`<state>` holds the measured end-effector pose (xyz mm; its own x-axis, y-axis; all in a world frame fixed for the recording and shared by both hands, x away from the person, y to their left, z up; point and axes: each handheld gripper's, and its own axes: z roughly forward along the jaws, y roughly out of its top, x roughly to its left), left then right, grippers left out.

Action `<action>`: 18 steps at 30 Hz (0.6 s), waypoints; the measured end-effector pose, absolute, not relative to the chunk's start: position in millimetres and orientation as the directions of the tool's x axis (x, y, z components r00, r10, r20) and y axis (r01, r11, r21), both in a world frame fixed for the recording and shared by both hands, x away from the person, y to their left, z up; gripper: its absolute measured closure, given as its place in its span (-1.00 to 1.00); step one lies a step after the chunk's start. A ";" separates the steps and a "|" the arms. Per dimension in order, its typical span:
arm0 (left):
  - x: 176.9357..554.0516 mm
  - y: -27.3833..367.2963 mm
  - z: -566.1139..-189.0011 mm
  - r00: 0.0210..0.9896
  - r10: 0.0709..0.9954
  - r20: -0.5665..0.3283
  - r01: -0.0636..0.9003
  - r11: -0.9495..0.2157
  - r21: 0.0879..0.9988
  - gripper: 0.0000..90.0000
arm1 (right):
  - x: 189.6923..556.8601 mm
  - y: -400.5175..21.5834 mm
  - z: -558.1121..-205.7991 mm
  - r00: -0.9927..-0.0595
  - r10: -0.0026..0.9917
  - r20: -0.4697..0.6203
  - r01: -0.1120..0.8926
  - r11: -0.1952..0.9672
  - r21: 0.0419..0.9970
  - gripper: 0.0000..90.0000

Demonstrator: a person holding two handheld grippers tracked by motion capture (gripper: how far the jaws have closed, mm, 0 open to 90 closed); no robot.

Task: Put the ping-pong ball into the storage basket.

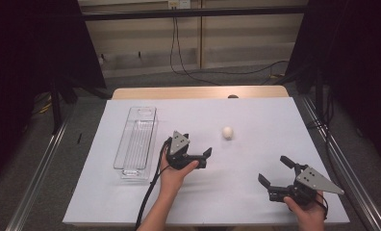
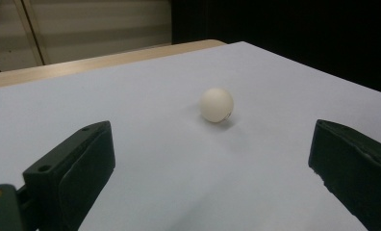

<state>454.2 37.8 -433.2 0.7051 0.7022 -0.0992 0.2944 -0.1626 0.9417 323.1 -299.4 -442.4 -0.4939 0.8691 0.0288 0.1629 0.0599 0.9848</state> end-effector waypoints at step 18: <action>461.6 27.5 -433.9 0.708 0.701 -0.084 0.300 -0.191 0.935 -0.95 | 323.2 -299.4 -442.4 -0.495 0.868 0.027 0.160 0.061 0.985 -0.98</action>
<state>461.6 27.5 -433.9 0.7083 0.7009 -0.0841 0.2999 -0.1909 0.9347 323.2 -299.4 -442.4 -0.4953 0.8683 0.0268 0.1604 0.0610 0.9852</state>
